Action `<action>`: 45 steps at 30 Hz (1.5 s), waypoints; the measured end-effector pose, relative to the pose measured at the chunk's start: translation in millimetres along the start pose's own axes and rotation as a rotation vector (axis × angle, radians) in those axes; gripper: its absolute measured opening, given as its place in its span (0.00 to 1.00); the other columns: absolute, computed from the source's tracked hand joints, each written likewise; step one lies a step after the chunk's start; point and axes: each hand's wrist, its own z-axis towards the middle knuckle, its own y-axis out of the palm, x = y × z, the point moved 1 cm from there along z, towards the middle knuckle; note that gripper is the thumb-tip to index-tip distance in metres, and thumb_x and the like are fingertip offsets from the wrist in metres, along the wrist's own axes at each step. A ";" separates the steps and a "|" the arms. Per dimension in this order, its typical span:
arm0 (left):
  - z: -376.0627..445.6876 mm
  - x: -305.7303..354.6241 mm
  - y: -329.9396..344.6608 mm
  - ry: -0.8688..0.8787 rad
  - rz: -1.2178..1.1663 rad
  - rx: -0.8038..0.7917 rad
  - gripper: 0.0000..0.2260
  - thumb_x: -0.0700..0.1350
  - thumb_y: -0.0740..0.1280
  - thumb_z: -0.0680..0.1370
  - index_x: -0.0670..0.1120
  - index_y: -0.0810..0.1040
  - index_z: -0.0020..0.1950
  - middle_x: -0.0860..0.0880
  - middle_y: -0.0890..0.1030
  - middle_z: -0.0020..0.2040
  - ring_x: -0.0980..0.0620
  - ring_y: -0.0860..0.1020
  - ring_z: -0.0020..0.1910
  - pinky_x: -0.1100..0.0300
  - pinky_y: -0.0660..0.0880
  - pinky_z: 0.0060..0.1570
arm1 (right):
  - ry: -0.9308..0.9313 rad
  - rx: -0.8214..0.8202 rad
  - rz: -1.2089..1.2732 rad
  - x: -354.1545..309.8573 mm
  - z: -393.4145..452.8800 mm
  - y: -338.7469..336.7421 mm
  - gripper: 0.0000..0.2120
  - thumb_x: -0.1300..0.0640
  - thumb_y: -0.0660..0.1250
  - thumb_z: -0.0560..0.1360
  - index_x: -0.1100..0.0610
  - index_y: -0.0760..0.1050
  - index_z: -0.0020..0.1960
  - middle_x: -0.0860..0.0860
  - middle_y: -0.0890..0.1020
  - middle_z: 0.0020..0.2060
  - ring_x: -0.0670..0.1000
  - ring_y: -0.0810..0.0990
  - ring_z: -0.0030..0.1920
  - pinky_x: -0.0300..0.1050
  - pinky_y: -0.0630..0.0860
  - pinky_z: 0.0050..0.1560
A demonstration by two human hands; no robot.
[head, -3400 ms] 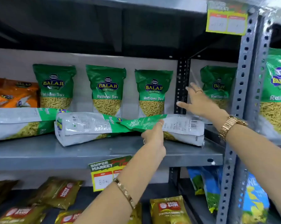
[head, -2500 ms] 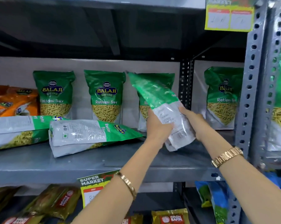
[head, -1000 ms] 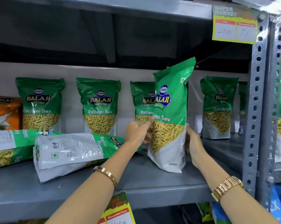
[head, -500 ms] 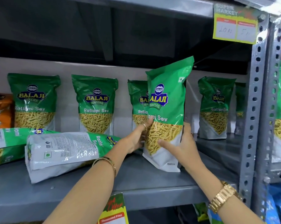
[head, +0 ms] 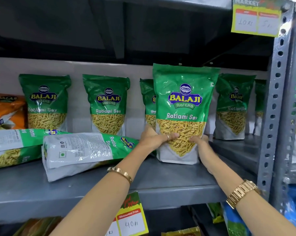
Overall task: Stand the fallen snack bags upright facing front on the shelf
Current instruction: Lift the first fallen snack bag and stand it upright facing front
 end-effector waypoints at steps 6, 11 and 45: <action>-0.9 -0.5 -1.3 0.049 0.186 -0.086 0.37 0.67 0.74 0.54 0.45 0.81 0.54 0.47 0.84 0.54 0.47 0.81 0.53 0.51 0.77 0.58 | 0.085 -0.041 -0.127 -4.5 -8.6 -3.1 0.15 0.49 0.57 0.76 0.57 0.63 0.58 0.52 0.69 0.55 0.53 0.68 0.56 0.47 0.63 0.53; -9.7 3.1 -0.6 0.064 0.256 -0.081 0.26 0.65 0.73 0.61 0.42 0.79 0.41 0.47 0.83 0.42 0.48 0.80 0.40 0.57 0.77 0.43 | 0.165 -0.120 -0.278 -13.5 -20.7 -6.7 0.37 0.36 0.56 0.65 0.55 0.64 0.69 0.50 0.67 0.67 0.54 0.66 0.65 0.51 0.63 0.59; -108.6 31.7 -90.1 0.224 0.425 0.457 0.26 0.59 0.64 0.74 0.42 0.76 0.64 0.43 0.79 0.61 0.45 0.76 0.61 0.56 0.71 0.58 | -0.648 0.347 0.033 -54.6 -157.1 66.7 0.11 0.56 0.64 0.71 0.51 0.69 0.52 0.39 0.71 0.47 0.42 0.70 0.50 0.37 0.67 0.54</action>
